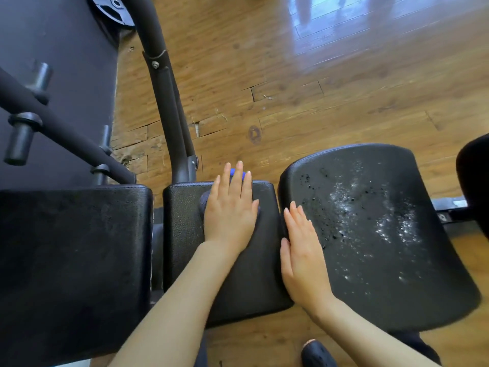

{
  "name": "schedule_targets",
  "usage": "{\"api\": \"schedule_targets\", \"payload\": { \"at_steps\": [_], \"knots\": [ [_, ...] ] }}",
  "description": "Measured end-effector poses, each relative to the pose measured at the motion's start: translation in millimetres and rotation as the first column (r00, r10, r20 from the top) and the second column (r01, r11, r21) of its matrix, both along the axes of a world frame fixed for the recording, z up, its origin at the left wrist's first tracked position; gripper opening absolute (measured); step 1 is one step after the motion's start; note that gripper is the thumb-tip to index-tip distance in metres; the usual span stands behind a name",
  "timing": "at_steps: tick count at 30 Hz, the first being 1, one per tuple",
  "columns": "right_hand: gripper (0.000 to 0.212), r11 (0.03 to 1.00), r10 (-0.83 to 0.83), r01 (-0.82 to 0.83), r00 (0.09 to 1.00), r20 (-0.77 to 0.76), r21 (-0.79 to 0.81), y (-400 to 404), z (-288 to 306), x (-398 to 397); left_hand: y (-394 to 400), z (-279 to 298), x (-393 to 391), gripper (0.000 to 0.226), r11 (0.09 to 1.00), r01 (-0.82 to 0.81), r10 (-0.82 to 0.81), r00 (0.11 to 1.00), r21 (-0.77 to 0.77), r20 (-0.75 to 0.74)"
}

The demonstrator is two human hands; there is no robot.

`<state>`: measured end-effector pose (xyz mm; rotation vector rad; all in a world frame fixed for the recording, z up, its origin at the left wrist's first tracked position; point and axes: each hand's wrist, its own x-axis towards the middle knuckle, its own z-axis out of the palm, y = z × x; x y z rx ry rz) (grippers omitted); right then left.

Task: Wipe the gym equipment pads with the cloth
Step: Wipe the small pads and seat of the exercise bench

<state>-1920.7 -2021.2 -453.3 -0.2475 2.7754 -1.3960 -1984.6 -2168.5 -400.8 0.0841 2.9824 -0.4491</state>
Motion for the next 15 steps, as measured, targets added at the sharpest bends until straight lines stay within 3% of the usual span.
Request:
{"api": "schedule_targets", "payload": {
  "at_steps": [2,8,15],
  "knots": [
    [0.053,0.995,0.059,-0.056,0.997,-0.039,0.078,23.4,-3.7,-1.7,9.0,-7.9,0.3,0.065,1.0,-0.018,0.018,1.0,0.019,-0.021],
    [0.052,0.918,0.184,-0.165,0.983,-0.018,0.361,92.6,-19.4,-7.2,31.1,-10.8,85.1,0.056,0.969,0.23,-0.23,0.973,0.092,-0.02],
    [0.058,0.829,0.196,-0.171,0.981,0.01,0.533,138.2,-33.6,-33.1,53.5,-49.4,-3.4,0.039,0.96,0.16,-0.131,0.982,0.231,-0.137]
  ]
}}
